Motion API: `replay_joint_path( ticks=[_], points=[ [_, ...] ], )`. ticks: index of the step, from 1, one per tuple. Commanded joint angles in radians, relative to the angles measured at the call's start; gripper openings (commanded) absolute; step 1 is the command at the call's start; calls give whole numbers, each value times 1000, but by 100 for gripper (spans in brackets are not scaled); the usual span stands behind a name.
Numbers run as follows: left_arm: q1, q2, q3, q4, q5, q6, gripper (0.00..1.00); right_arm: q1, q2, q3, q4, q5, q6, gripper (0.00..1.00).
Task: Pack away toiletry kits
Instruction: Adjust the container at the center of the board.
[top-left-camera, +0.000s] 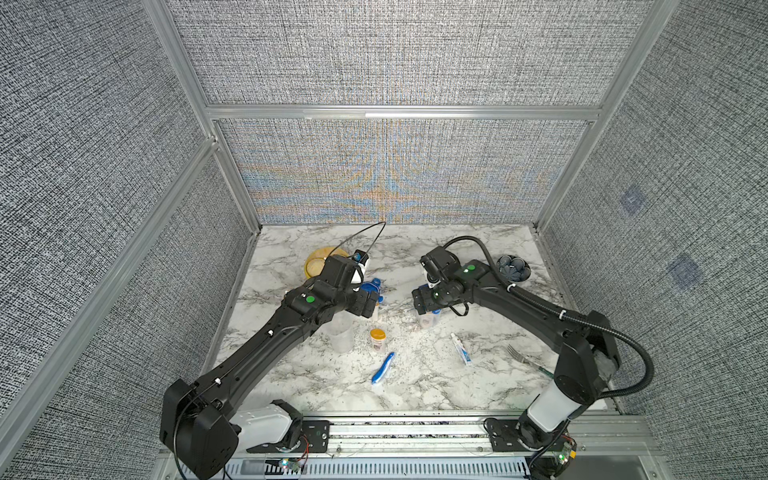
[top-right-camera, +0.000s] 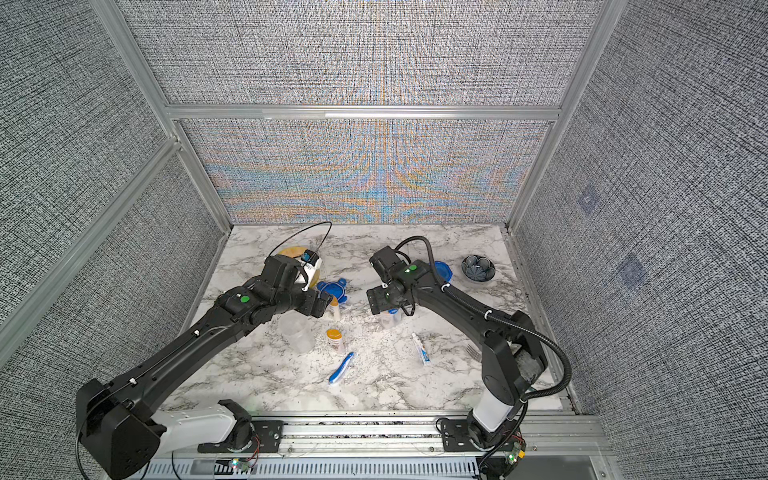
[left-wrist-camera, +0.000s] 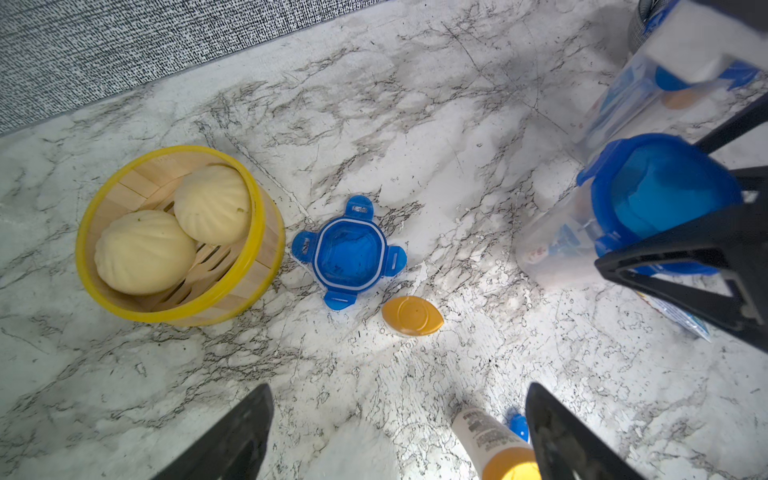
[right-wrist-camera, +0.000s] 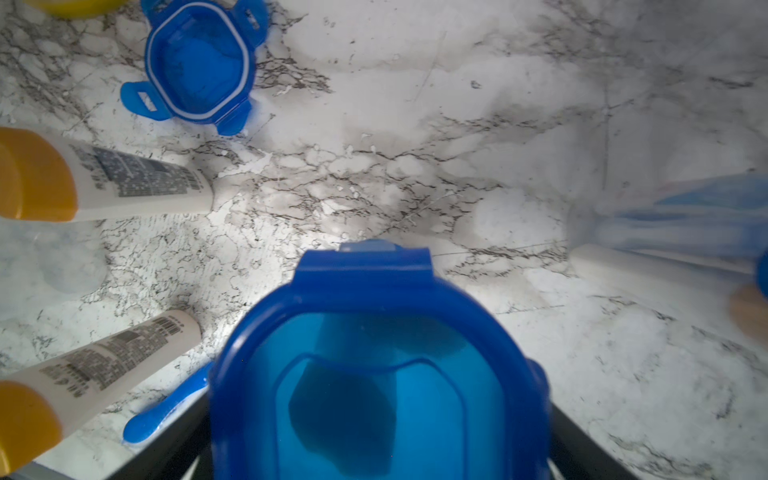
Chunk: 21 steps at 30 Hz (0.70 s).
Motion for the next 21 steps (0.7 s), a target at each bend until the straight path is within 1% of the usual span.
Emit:
replay_joint_path(
  ticks=[1, 5, 9, 10, 11, 13, 14, 21],
  points=[
    [0, 14, -3, 62, 25, -2, 92, -46, -52, -40, 2, 16, 3, 81],
    [0, 28, 4, 82, 35, -6, 92, -117, -110, -106, 26, -55, 0, 80],
    [-1, 41, 23, 83, 43, -3, 91, -139, -121, -136, 48, -92, -1, 81],
    [0, 44, 27, 83, 46, -1, 91, -140, -117, -138, 49, -100, -2, 84],
    [0, 46, 30, 82, 49, -1, 91, -140, -113, -140, 49, -106, -3, 89],
    [0, 49, 32, 83, 52, 0, 91, -139, -113, -144, 53, -110, -2, 98],
    [0, 49, 32, 82, 53, -1, 90, -139, -118, -144, 53, -110, 0, 99],
    [0, 40, 30, 80, 51, -2, 90, -134, -191, -120, 21, -69, 0, 99]
  ],
)
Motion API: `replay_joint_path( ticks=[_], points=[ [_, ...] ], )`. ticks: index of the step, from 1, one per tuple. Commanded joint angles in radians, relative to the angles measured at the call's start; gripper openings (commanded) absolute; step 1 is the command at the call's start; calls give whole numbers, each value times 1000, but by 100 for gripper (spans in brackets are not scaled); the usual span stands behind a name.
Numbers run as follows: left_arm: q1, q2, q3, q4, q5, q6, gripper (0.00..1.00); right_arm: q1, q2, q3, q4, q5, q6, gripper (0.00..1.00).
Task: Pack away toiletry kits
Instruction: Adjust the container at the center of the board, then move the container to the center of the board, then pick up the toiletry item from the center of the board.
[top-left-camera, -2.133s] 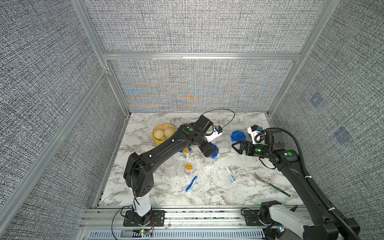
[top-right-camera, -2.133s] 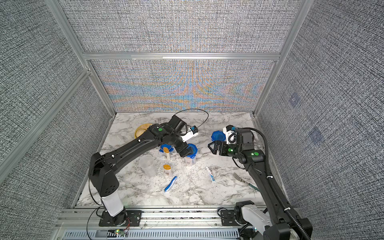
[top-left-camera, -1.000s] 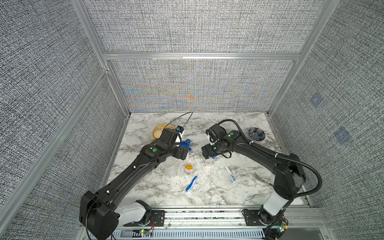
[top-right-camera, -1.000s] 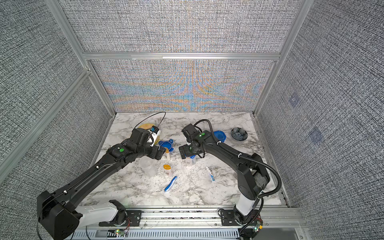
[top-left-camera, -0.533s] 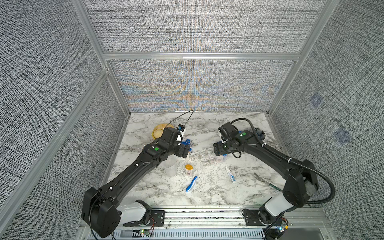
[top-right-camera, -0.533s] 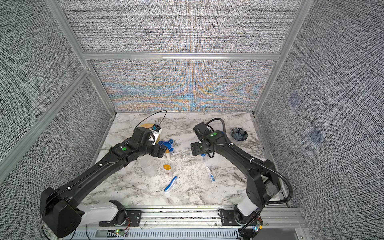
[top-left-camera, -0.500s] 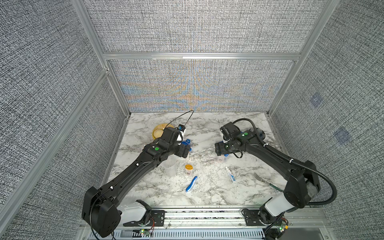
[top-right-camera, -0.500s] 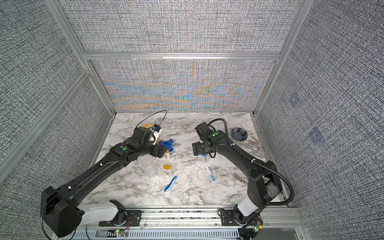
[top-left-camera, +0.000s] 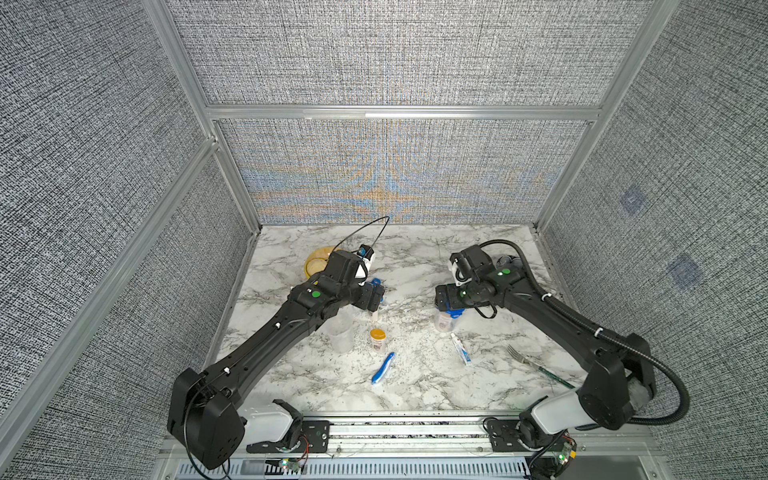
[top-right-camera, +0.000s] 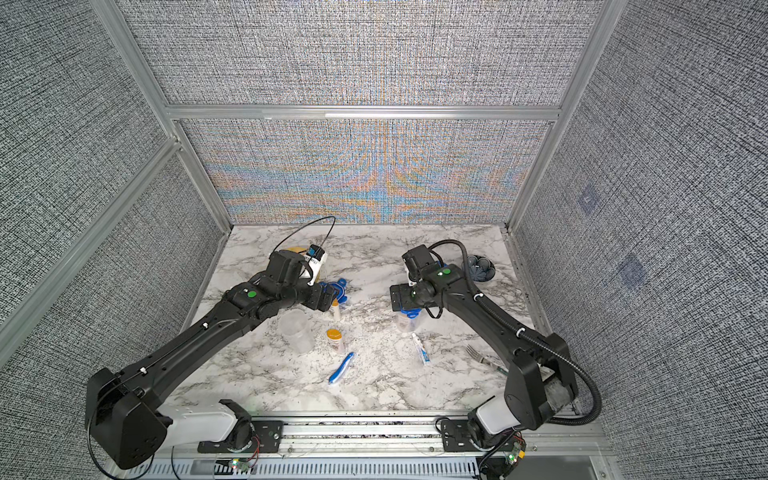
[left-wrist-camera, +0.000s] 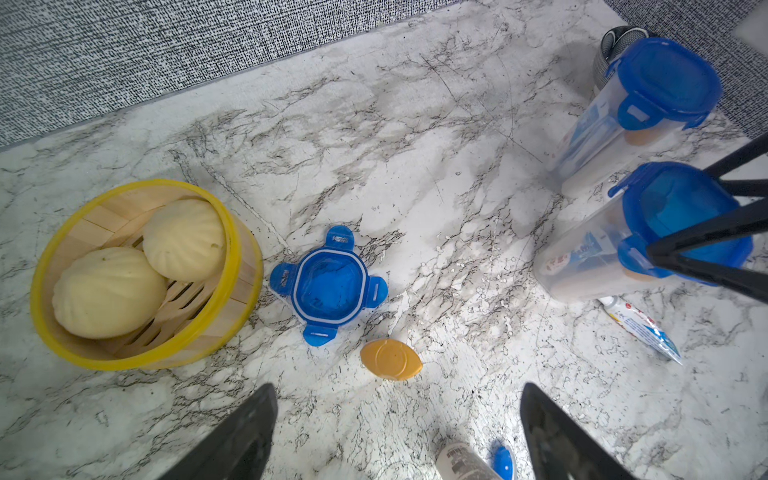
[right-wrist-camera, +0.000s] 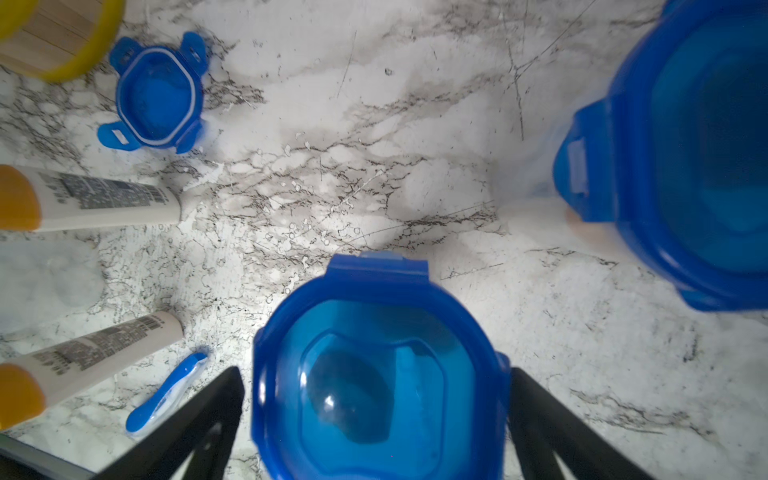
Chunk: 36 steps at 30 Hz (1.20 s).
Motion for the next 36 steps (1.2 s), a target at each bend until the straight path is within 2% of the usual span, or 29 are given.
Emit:
replay_joint_path(
  ticks=[1, 7, 9, 12, 16, 18, 23, 27, 31, 36],
  points=[
    [0, -11, 6, 16, 0, 2, 91, 6, -28, 17, -16, 23, 0, 99],
    [0, -49, -2, 22, -76, -42, 91, 34, -117, 48, 6, 29, -62, 99],
    [2, -62, 0, 4, -126, -92, 91, 36, -128, 53, 68, -30, -122, 99],
    [16, -54, 50, -144, -247, -180, 87, 36, -96, 102, 118, -169, -181, 94],
    [30, -92, 54, -315, -279, -248, 80, 44, 25, 222, 109, -407, -264, 77],
    [42, -135, 40, -390, -292, -283, 76, 74, 93, 289, 67, -437, -314, 71],
    [125, -221, 4, -532, -234, -329, 63, 123, 185, 365, 31, -479, -376, 60],
    [188, -234, -28, -579, -158, -315, 62, 134, 230, 381, 25, -536, -399, 56],
    [248, -217, -62, -554, -83, -309, 62, 193, 294, 419, -18, -464, -431, 52],
    [301, -194, -111, -484, -17, -292, 60, 254, 390, 473, -14, -407, -408, 49]
  ],
)
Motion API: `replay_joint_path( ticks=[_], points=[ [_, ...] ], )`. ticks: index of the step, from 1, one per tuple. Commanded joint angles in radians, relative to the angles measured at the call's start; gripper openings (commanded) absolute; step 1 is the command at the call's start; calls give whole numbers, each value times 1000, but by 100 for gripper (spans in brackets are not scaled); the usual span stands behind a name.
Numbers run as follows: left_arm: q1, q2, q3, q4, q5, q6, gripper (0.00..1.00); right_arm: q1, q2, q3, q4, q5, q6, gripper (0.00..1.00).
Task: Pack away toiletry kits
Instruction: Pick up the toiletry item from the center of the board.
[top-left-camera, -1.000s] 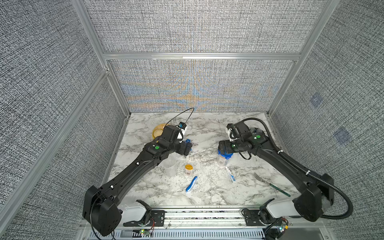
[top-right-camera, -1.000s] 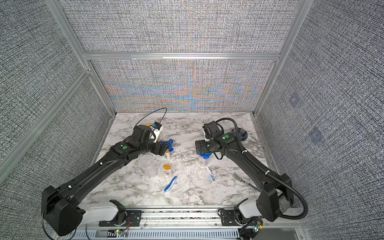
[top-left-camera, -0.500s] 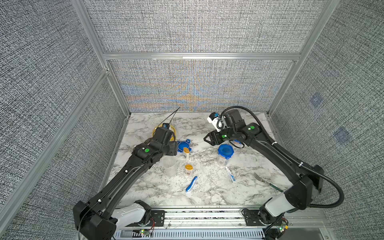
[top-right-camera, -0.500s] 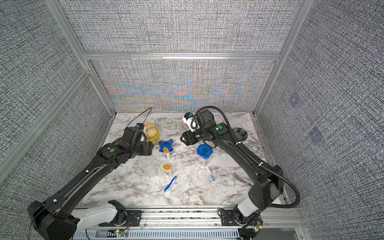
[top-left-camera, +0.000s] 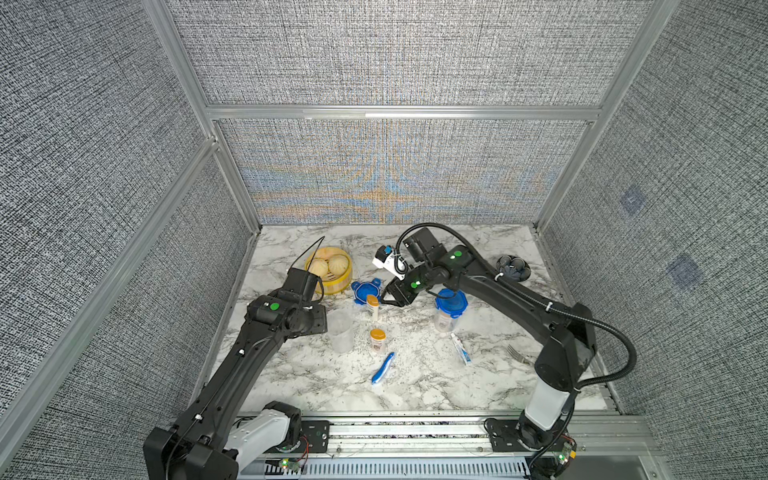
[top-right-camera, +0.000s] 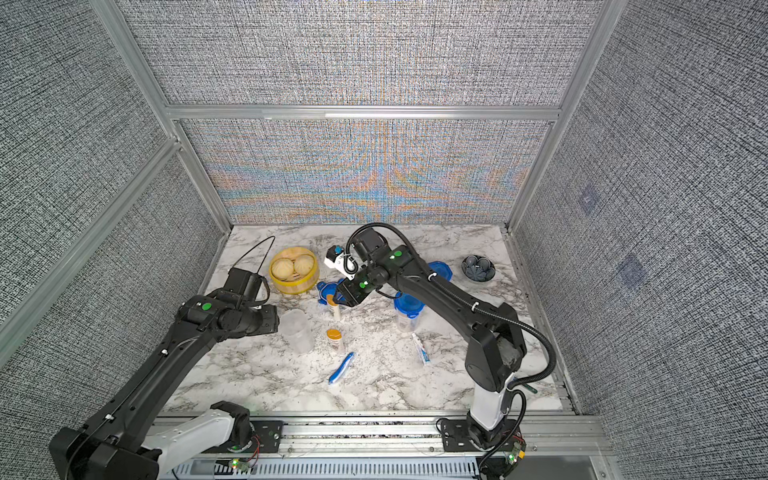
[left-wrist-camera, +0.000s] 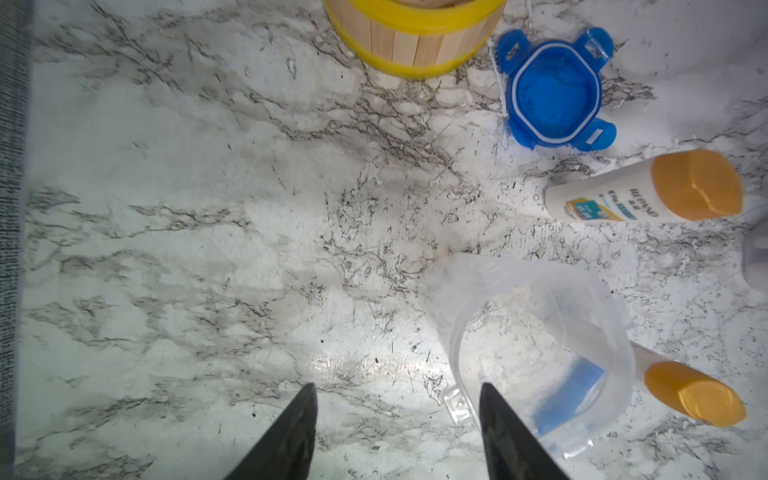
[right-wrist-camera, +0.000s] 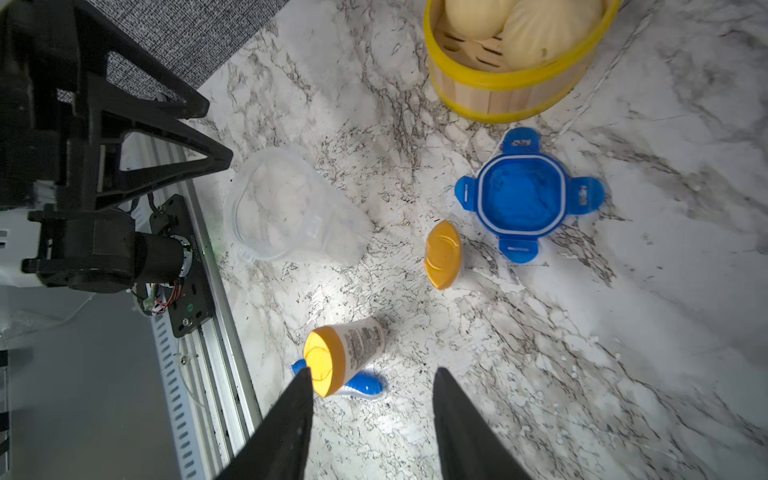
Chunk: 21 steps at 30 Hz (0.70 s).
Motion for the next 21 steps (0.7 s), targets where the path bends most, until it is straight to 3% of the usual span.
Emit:
replay_joint_path(
  ticks=[1, 9, 21],
  points=[
    [28, 8, -26, 58, 77, 12, 60, 33, 57, 45, -27, 61, 3, 48],
    [118, -47, -97, 143, 183, 38, 60, 77, 223, 219, -121, 259, 67, 44],
    [169, -53, -138, 217, 308, 78, 59, 98, 343, 323, -161, 318, 100, 38]
  ],
)
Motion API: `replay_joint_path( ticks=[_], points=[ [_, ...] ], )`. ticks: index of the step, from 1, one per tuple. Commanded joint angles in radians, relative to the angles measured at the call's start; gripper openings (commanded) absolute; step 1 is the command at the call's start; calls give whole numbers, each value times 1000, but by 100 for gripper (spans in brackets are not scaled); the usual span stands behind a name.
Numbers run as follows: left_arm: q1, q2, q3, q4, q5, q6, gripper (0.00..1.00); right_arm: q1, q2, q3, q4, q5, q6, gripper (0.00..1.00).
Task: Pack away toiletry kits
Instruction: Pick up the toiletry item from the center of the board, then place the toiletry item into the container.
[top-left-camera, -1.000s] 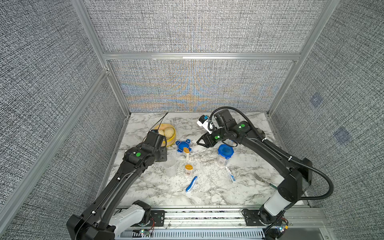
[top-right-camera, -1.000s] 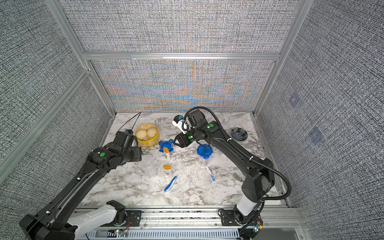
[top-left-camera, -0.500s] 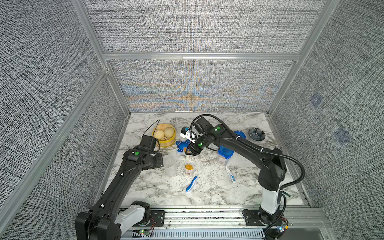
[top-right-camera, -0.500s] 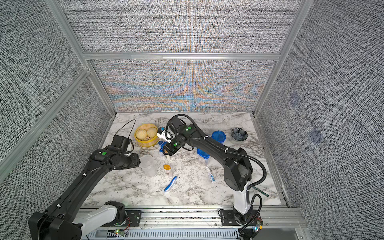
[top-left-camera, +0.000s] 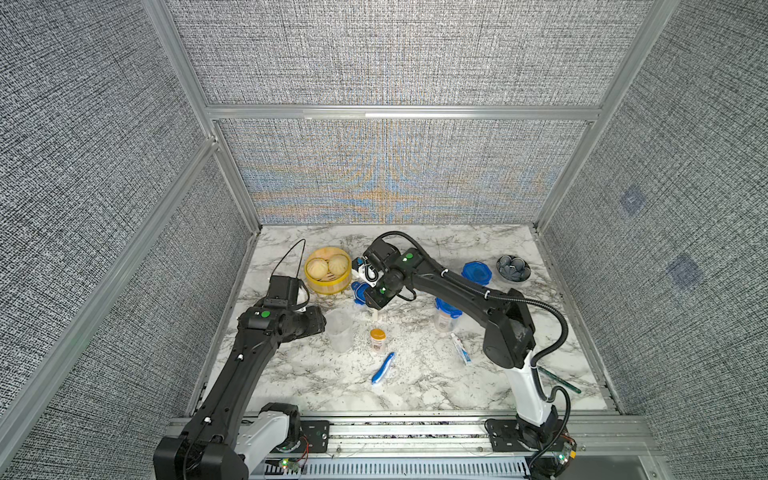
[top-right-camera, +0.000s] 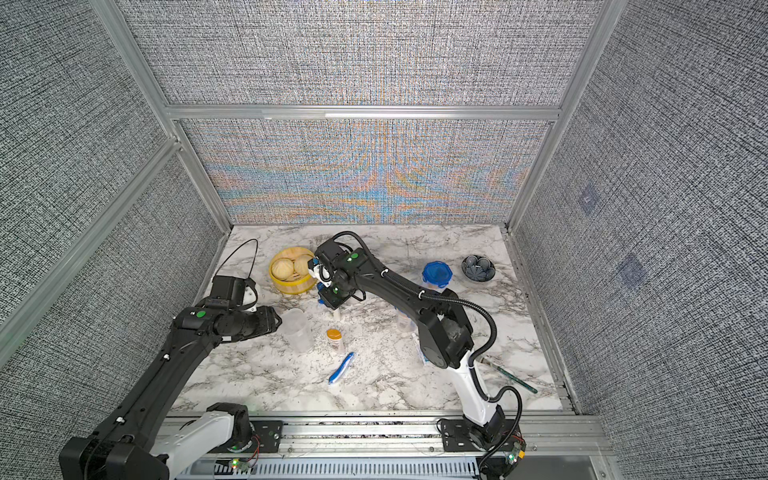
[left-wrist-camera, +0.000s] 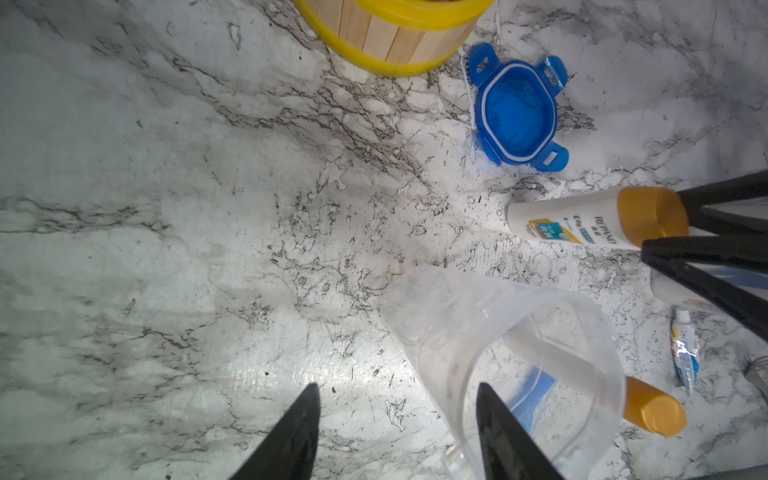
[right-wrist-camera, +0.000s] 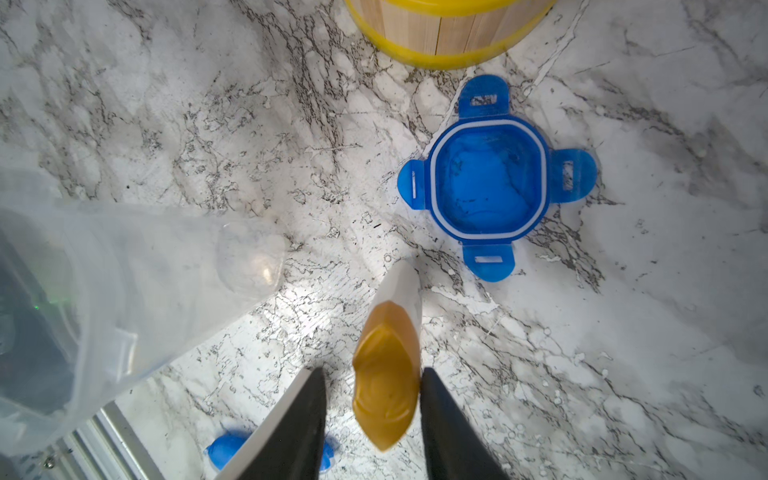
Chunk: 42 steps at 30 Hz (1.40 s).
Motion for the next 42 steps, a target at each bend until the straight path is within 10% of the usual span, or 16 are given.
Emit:
replay_joint_path(
  ticks=[1, 29, 42],
  points=[
    [3, -2, -3, 48, 81, 29, 59, 3, 9, 11, -27, 27, 10, 37],
    [-54, 165, 57, 69, 150, 124, 16, 5, -143, -81, 3, 98, -17, 14],
    [-136, 234, 110, 111, 136, 111, 15, -23, -385, -225, 65, 87, -3, 13]
  ],
)
